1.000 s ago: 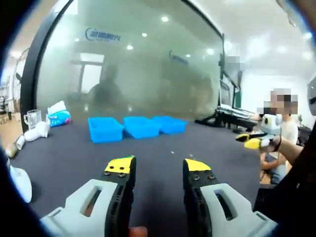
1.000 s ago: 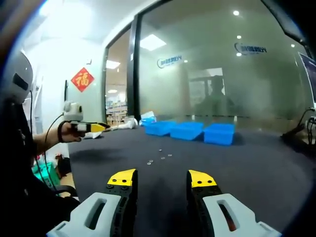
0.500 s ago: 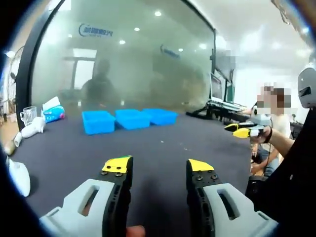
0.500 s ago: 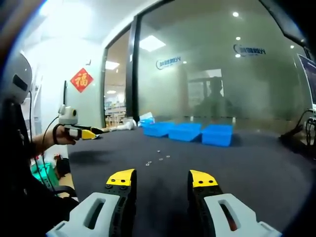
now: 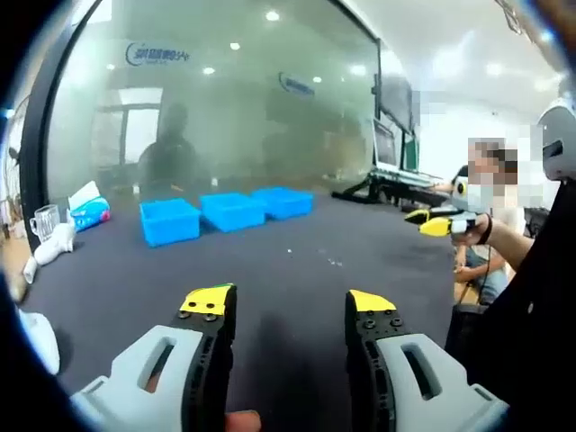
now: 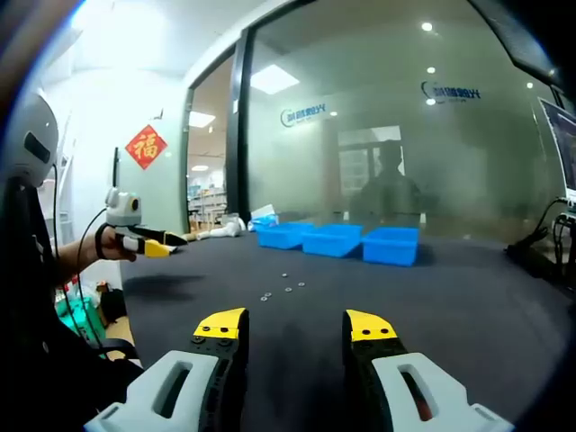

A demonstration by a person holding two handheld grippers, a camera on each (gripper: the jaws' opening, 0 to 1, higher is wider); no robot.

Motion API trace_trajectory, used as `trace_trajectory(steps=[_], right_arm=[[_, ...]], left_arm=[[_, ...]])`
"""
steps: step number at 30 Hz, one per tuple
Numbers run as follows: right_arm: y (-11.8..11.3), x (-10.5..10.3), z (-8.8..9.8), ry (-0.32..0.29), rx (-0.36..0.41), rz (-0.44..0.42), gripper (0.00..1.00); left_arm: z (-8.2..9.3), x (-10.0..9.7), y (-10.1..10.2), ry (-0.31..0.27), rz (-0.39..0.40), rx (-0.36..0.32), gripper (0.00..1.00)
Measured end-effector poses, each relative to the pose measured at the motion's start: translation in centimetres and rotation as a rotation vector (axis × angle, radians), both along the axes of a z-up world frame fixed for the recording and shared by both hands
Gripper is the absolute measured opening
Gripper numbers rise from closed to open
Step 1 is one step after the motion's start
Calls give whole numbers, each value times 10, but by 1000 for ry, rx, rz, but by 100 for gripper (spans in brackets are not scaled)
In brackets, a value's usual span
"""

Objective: Sort the screws, nuts, and washers into the corresponding bins

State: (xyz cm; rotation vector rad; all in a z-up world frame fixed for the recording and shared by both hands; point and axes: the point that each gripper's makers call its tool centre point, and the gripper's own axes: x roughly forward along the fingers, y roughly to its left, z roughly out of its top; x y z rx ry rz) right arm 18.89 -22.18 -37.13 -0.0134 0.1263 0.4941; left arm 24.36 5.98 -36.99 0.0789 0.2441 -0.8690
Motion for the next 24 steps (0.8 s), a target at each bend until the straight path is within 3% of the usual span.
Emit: trace_trajectory(steps=[11,18,24], right_arm=[[6,0,-6,14,-3,15,38],[7,-1,-8,19,-2,18,38],[8,0,-8,20,-2,20,38]], left_arm=[[-1,17,-27,15,-69,55,47],[3,48,-48,22,-109,102,47],[-4,77,-72,50,-150,167,47]])
